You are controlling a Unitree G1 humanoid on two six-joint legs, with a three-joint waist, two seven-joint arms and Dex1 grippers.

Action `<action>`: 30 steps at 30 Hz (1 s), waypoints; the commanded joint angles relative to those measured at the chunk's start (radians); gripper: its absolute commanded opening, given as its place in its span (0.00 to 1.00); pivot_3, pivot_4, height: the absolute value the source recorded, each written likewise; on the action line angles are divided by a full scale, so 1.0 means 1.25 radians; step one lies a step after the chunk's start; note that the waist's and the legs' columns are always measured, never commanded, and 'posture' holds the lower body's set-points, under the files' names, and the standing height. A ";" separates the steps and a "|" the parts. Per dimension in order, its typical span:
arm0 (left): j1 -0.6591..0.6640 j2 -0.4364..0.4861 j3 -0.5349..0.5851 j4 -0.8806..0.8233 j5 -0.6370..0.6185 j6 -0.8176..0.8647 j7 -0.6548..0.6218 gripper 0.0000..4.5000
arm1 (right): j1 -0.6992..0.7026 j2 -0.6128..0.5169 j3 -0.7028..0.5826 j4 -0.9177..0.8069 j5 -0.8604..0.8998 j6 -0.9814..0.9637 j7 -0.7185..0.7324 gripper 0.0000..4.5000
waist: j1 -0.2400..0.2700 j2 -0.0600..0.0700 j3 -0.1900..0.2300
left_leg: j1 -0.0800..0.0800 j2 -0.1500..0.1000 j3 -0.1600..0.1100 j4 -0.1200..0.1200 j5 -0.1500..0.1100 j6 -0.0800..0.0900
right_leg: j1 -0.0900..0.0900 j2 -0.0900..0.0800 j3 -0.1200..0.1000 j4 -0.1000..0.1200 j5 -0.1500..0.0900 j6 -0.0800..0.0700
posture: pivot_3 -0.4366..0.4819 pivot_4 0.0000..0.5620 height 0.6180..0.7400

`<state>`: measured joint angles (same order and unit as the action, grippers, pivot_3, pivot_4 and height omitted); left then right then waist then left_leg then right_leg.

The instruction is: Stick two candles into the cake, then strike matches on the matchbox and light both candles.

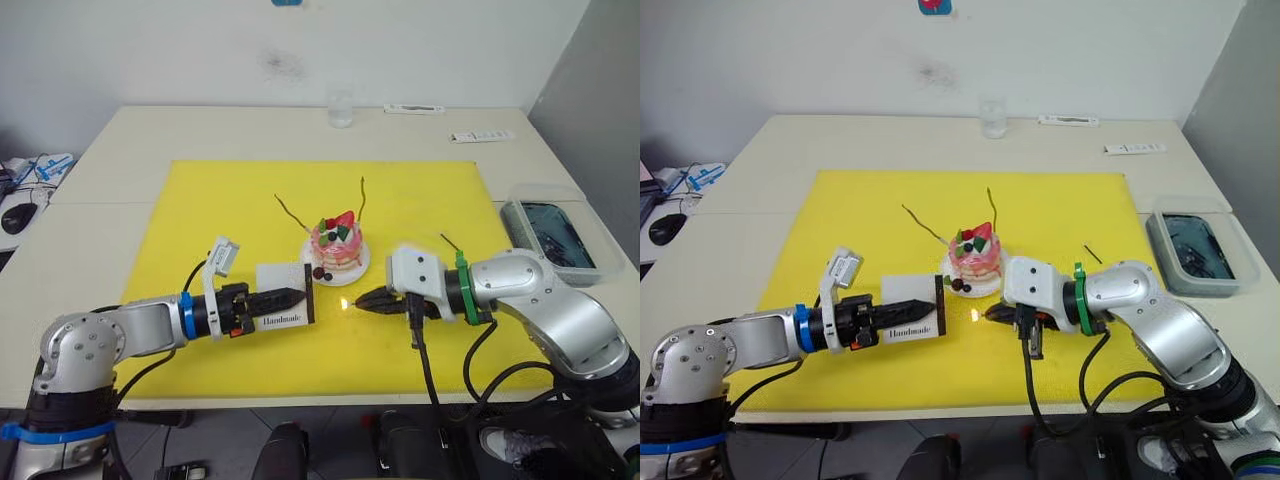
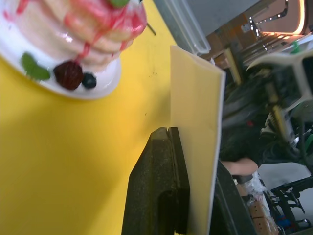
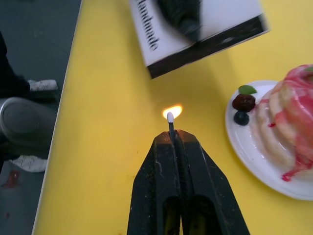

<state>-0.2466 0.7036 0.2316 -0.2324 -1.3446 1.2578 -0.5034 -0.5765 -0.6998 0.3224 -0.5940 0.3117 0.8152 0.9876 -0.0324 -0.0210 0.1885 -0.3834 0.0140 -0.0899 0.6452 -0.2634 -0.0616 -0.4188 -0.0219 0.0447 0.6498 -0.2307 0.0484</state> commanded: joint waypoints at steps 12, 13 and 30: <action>0.046 0.006 -0.014 -0.059 0.091 -0.049 -0.068 0.00 | -0.128 0.169 -0.045 0.053 0.057 0.098 -0.148 0.00 | 0.000 0.000 0.000 | 0.000 0.000 0.000 0.000 0.000 0.000 | 0.000 0.000 0.000 0.000 0.000 0.000 | 0.48 0.27 1.00; 0.047 0.005 -0.016 -0.061 0.094 -0.051 -0.069 0.00 | -0.137 0.186 -0.045 0.060 0.058 0.107 -0.164 0.00 | 0.000 0.000 0.000 | 0.000 0.000 0.000 0.000 0.000 0.000 | 0.000 0.000 0.000 0.000 0.000 -0.001 | 0.48 0.27 1.00; 0.046 -0.020 -0.040 -0.076 0.110 -0.060 -0.070 0.00 | -0.210 0.419 -0.011 0.216 -0.020 0.078 -0.379 0.00 | -0.002 0.000 0.000 | -0.001 0.000 0.000 -0.001 0.000 0.000 | -0.001 0.000 0.000 0.000 0.002 -0.004 | 0.48 0.27 1.00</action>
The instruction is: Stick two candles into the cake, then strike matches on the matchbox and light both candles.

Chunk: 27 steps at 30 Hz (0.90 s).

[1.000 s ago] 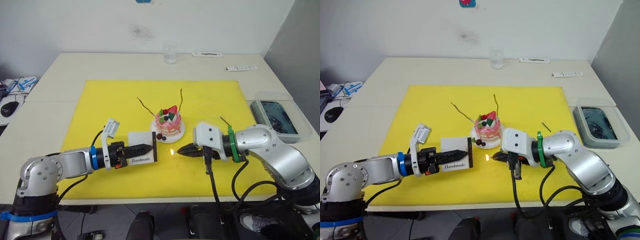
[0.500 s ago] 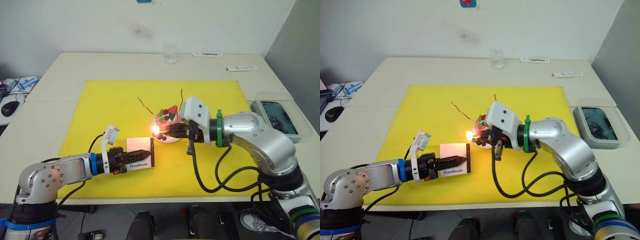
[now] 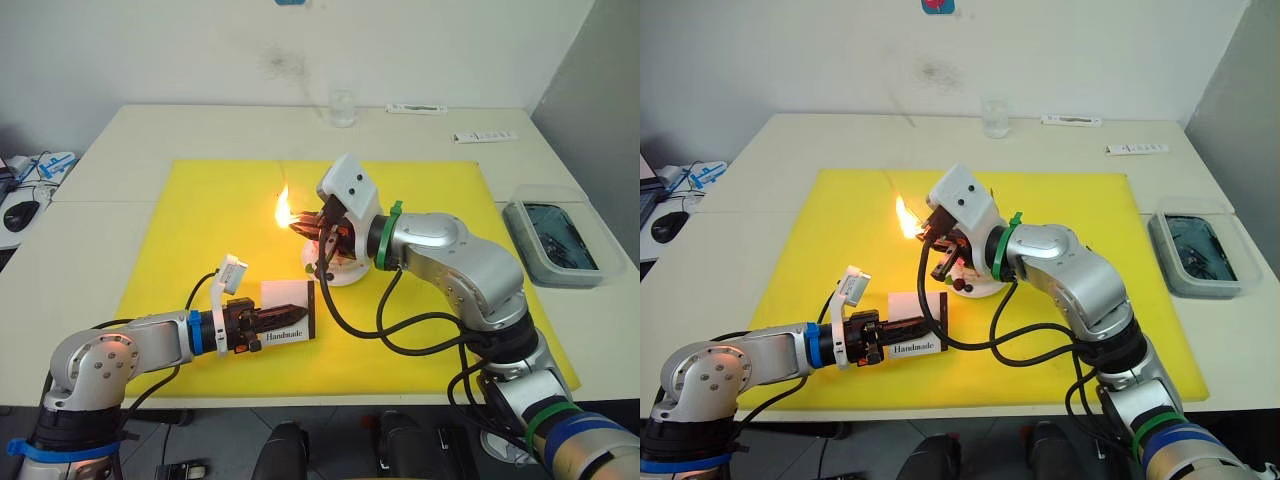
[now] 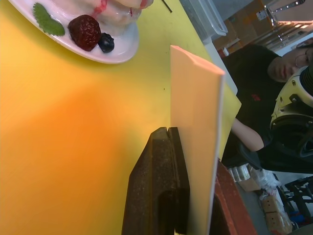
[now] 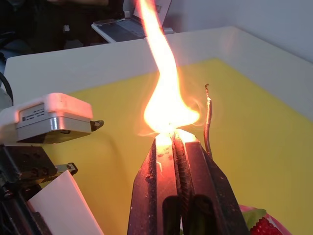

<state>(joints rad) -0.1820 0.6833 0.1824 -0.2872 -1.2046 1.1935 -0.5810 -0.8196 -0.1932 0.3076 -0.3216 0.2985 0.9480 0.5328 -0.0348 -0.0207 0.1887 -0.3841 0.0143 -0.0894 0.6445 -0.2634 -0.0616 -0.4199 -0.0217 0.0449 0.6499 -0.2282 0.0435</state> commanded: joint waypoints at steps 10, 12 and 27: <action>-0.004 -0.010 0.000 -0.037 -0.001 -0.008 -0.006 0.00 | -0.023 0.061 -0.017 0.042 -0.006 -0.041 -0.040 0.00 | -0.001 0.000 0.000 | 0.000 0.000 0.000 0.000 0.000 0.000 | 0.000 0.000 0.000 0.000 0.000 0.000 | 0.48 0.27 1.00; -0.005 -0.012 -0.001 -0.037 -0.001 -0.008 -0.005 0.00 | -0.026 0.068 -0.022 0.053 -0.008 -0.044 -0.045 0.00 | -0.001 0.000 0.000 | 0.000 0.000 0.000 0.000 0.000 0.000 | 0.000 0.000 0.000 0.000 0.000 0.000 | 0.48 0.27 1.00; -0.010 -0.014 -0.002 -0.039 -0.006 -0.005 -0.004 0.00 | -0.030 0.108 -0.057 0.077 0.010 -0.022 -0.085 0.00 | -0.001 0.000 0.000 | 0.000 0.000 0.000 0.000 0.000 0.000 | 0.000 0.000 0.000 0.000 0.000 0.000 | 0.48 0.27 1.00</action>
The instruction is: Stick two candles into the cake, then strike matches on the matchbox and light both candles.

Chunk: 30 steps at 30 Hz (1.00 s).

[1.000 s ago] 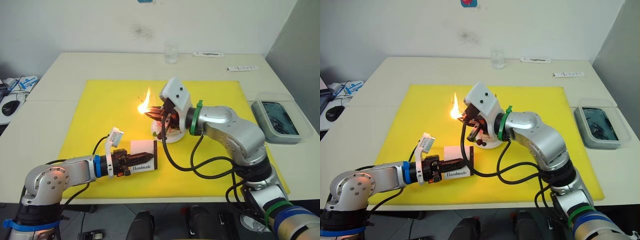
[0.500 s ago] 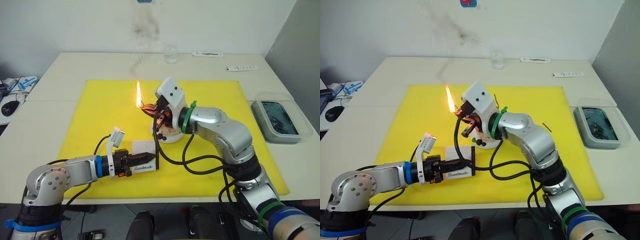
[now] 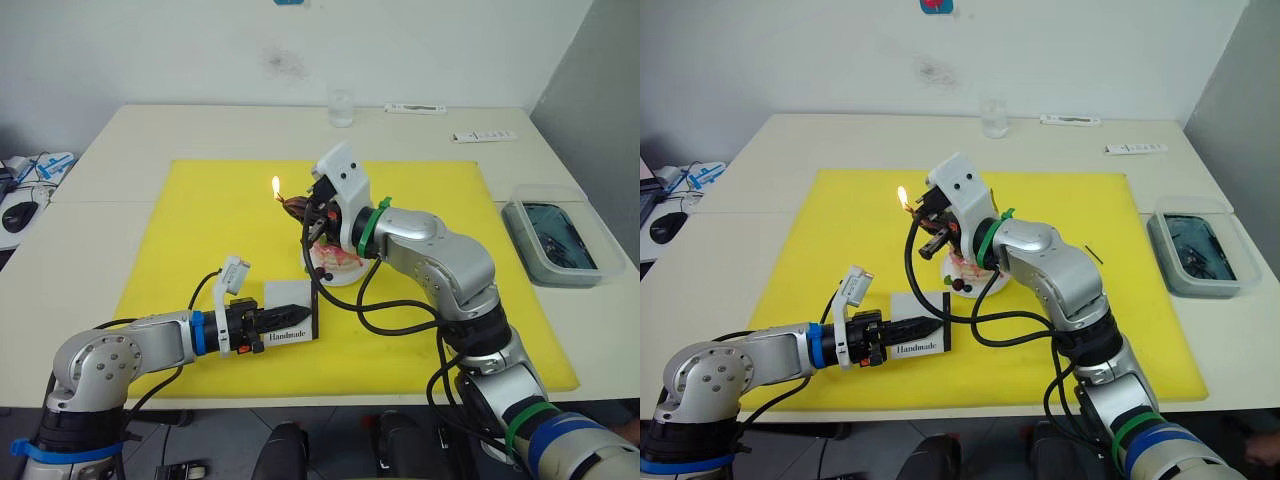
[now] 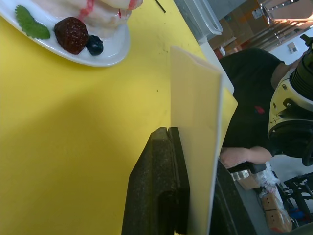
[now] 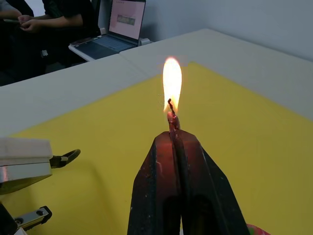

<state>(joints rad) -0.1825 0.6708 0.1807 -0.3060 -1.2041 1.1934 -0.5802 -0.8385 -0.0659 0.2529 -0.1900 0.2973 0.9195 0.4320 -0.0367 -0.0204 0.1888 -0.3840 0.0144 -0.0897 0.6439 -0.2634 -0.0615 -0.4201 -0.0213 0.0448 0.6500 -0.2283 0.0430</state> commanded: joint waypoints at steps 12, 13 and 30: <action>-0.012 -0.008 0.003 -0.025 -0.011 -0.001 0.002 0.00 | -0.010 0.009 -0.015 -0.036 0.013 0.013 -0.004 0.00 | 0.000 0.000 0.000 | 0.000 0.000 0.000 0.000 0.000 0.000 | 0.000 0.000 0.000 0.000 0.000 0.000 | 0.48 0.27 1.00; -0.012 -0.008 0.003 -0.025 -0.011 0.000 0.002 0.00 | -0.010 0.009 -0.015 -0.037 0.012 0.013 -0.005 0.00 | 0.000 0.000 0.000 | 0.000 0.000 0.000 0.000 0.000 0.000 | 0.000 0.000 0.000 0.000 0.000 0.000 | 0.48 0.27 1.00; -0.013 -0.009 0.004 -0.020 -0.012 0.000 0.000 0.00 | -0.002 0.007 -0.018 -0.048 0.017 0.020 -0.003 0.00 | -0.001 0.000 0.000 | 0.000 0.000 0.000 0.000 0.000 0.000 | 0.000 0.000 0.000 0.000 0.000 0.000 | 0.48 0.27 1.00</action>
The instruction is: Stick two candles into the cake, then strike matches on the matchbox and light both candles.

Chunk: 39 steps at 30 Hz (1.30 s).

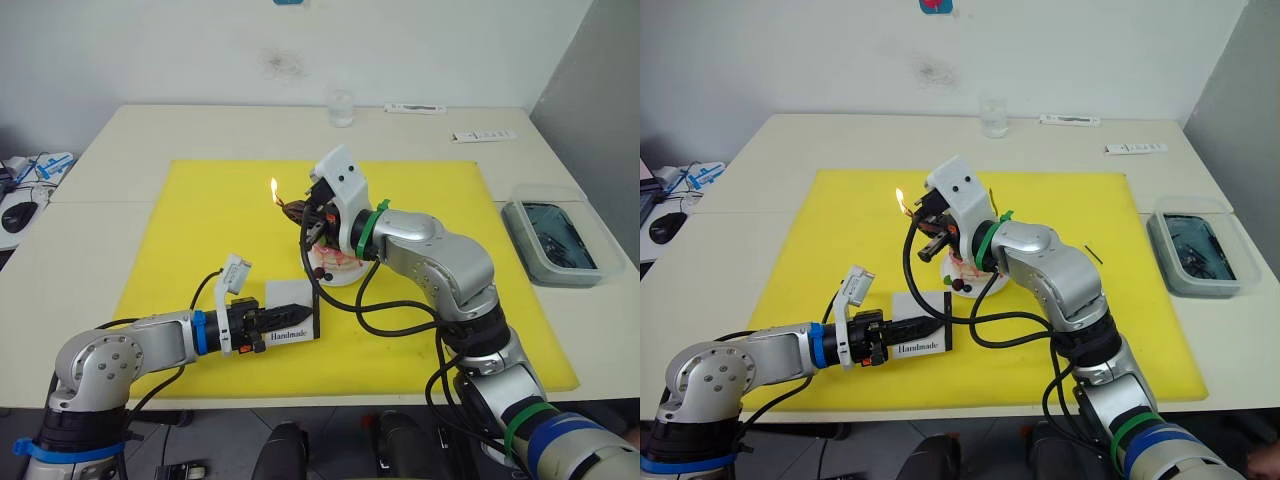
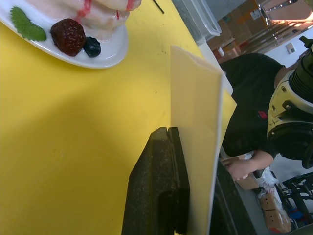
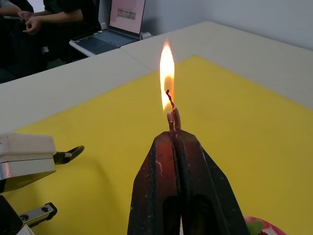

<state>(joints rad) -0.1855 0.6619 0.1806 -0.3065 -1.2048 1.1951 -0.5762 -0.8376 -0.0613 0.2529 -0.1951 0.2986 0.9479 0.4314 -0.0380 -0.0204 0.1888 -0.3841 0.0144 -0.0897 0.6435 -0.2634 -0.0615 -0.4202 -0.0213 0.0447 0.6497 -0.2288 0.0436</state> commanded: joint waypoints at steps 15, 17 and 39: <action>-0.013 -0.002 0.004 -0.016 -0.010 -0.002 -0.005 0.00 | 0.007 -0.002 -0.015 -0.057 0.023 0.004 0.000 0.00 | -0.001 0.000 0.000 | 0.000 0.000 0.000 0.000 0.000 0.000 | 0.000 0.000 0.000 0.000 -0.002 0.003 | 0.48 0.27 1.00; -0.013 -0.002 0.003 -0.016 -0.010 -0.002 -0.005 0.00 | 0.008 -0.002 -0.013 -0.058 0.023 0.005 -0.001 0.00 | -0.001 0.000 0.000 | 0.000 0.000 0.000 0.000 0.000 0.000 | 0.000 0.000 0.000 0.000 -0.002 0.002 | 0.48 0.27 1.00; -0.013 0.000 0.004 -0.016 -0.014 0.004 -0.010 0.00 | 0.043 -0.076 -0.041 -0.199 0.088 0.070 0.033 0.00 | -0.001 0.000 0.000 | 0.000 0.000 0.000 -0.001 0.000 0.000 | 0.000 0.000 0.000 -0.001 -0.002 0.003 | 0.48 0.27 1.00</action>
<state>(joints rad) -0.1936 0.6583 0.1806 -0.3054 -1.2054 1.1967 -0.5786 -0.7915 -0.1406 0.2347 -0.3756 0.3793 1.0164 0.4583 -0.0395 -0.0202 0.1890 -0.3849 0.0144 -0.0902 0.6427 -0.2634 -0.0615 -0.4202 -0.0216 0.0444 0.6485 -0.2314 0.0469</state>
